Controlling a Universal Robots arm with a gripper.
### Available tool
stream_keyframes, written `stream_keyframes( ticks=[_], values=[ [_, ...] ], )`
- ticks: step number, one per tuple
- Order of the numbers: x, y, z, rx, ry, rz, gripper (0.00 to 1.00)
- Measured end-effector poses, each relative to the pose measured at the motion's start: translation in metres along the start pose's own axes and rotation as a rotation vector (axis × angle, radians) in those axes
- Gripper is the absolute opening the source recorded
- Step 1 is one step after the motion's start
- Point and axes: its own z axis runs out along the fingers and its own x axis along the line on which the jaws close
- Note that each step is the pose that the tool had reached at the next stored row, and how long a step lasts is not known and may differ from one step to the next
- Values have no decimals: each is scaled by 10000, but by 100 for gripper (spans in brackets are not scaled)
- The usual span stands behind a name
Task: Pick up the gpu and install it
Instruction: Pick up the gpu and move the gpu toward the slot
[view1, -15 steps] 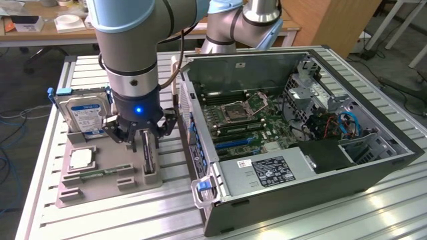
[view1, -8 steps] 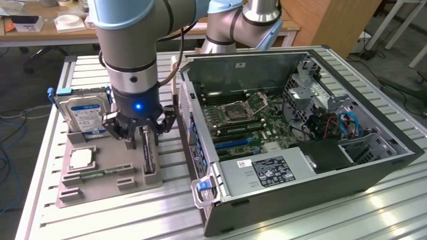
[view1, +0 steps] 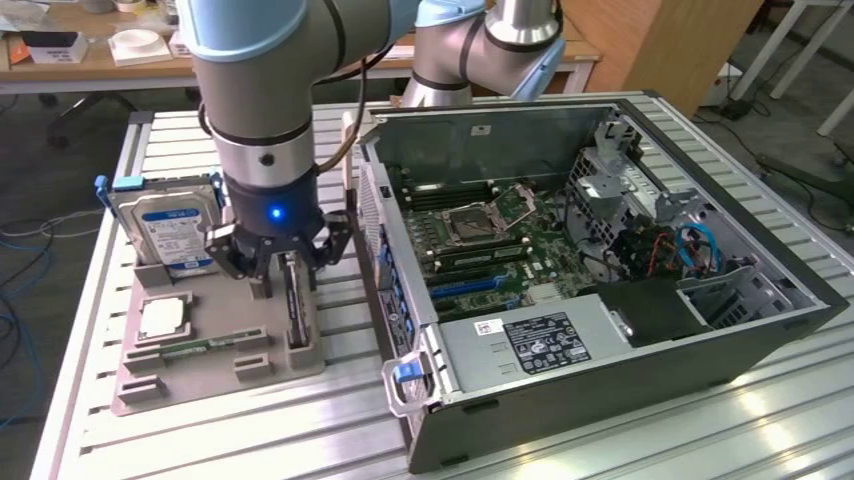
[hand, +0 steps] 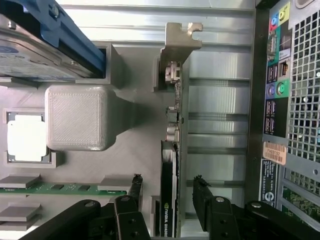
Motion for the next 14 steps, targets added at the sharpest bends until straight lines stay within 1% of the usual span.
stream_keyframes(
  ticks=[2, 3, 7, 14],
  values=[
    [18, -1, 11, 0, -1, -3, 53],
    [40, -1, 37, -2, -16, -3, 53],
    [40, 5, 82, 0, -44, -4, 53],
    [32, 11, 95, -1, -48, -2, 53]
  ],
)
